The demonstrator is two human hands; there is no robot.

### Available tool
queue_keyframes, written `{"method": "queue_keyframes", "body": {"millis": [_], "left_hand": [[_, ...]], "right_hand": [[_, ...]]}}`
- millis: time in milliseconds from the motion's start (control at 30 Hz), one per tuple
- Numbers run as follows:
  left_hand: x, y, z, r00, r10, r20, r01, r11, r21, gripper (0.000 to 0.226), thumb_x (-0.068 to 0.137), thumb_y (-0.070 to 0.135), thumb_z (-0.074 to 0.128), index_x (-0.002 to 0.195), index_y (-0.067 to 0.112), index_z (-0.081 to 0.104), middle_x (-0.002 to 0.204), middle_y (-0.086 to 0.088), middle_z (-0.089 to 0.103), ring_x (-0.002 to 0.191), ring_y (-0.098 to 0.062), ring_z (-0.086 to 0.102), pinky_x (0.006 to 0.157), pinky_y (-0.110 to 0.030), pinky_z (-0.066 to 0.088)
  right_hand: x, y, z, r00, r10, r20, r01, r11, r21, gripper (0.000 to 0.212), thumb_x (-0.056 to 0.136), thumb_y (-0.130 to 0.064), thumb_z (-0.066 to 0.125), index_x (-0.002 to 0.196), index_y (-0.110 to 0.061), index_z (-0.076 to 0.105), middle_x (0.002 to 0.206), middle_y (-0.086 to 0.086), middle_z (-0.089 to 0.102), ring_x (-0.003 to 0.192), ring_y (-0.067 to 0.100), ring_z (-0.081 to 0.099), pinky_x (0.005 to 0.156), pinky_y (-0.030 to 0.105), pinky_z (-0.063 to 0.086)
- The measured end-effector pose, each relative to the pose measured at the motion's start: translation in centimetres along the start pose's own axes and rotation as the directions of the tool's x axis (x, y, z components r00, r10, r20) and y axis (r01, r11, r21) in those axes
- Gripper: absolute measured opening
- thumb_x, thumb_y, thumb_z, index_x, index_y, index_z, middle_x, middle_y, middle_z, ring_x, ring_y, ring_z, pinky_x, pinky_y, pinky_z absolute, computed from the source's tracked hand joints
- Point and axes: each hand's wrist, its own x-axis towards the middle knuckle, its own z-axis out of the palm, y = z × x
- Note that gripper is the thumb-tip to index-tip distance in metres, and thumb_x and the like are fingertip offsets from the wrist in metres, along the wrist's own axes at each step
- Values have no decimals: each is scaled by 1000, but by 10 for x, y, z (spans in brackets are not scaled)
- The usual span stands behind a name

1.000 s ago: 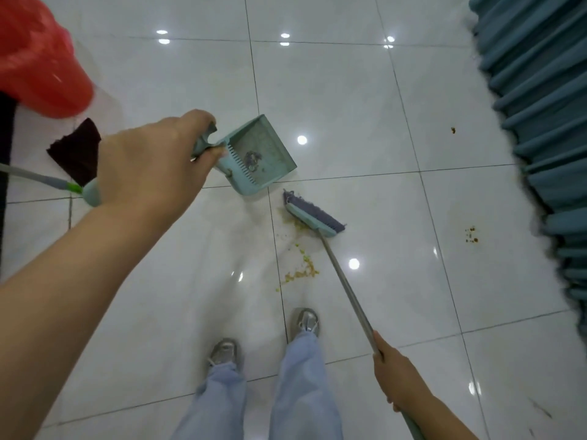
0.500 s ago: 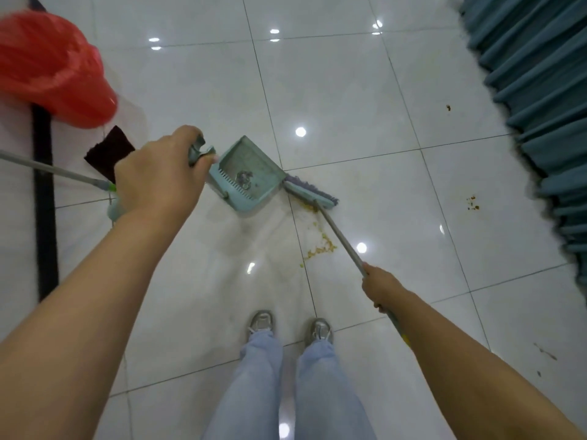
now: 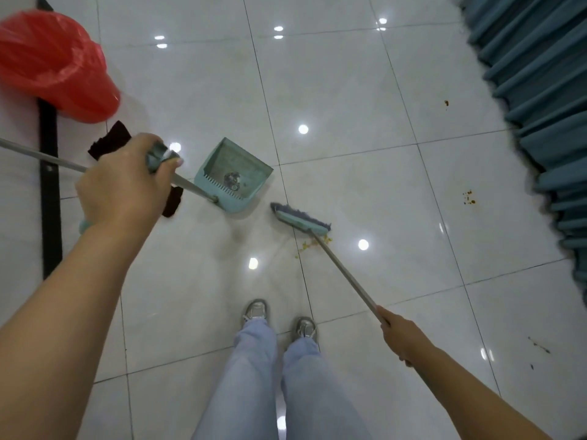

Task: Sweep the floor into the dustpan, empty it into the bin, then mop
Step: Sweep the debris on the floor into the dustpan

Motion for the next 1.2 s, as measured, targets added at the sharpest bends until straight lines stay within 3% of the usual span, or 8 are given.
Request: {"method": "queue_keyframes", "body": {"millis": [100,267,567,733,933,1067,1200], "left_hand": [[-16,12,0,1000,-30,6,30,1000,11,31,90,47,56,110,23,59,93,-13,68,86,-39,61,66,-41,42],[-49,38,7,999,-19,38,15,996,86,32,91,44,55,114,22,57,93,-15,67,85,-40,60,64,-40,41],[-101,68,21,996,-85,8,84,992,93,27,92,43,54,112,25,55,91,-8,68,78,-34,62,66,-42,53],[-119,68,15,994,-109,-18,111,990,88,34,92,45,54,116,22,56,92,-12,68,81,-36,62,66,-40,45],[-135,55,9,995,-95,7,94,992,87,35,91,47,55,115,22,55,92,-16,68,81,-42,61,67,-44,47],[-132,41,9,995,-97,4,97,991,91,37,90,48,55,117,23,55,92,-14,69,81,-40,62,68,-45,50],[-124,20,12,997,-68,30,65,993,98,38,91,47,54,120,23,55,94,-13,68,82,-38,62,68,-44,51]], "right_hand": [[-5,30,-9,1000,0,-18,2,997,75,47,103,-30,27,149,-37,25,88,3,58,59,17,52,43,24,44],[23,38,-36,998,20,-52,-13,991,137,50,102,-24,28,151,-30,25,94,9,58,62,21,53,49,29,49],[9,32,3,994,8,105,-24,988,155,55,98,-13,24,152,-23,22,101,13,55,60,18,50,42,24,43],[-19,58,6,987,-41,153,-7,954,299,45,101,-13,26,144,-20,36,73,9,49,54,16,44,44,24,41],[-28,87,-16,995,-8,98,-35,900,434,45,102,-17,29,146,-26,36,70,11,48,52,18,43,43,24,43],[-13,62,-14,999,35,42,-50,898,437,45,102,-13,27,145,-20,35,76,13,49,55,19,44,45,27,43],[-10,1,20,992,86,87,-118,856,503,36,100,-9,23,131,-9,42,70,12,45,52,18,42,43,25,40]]}}
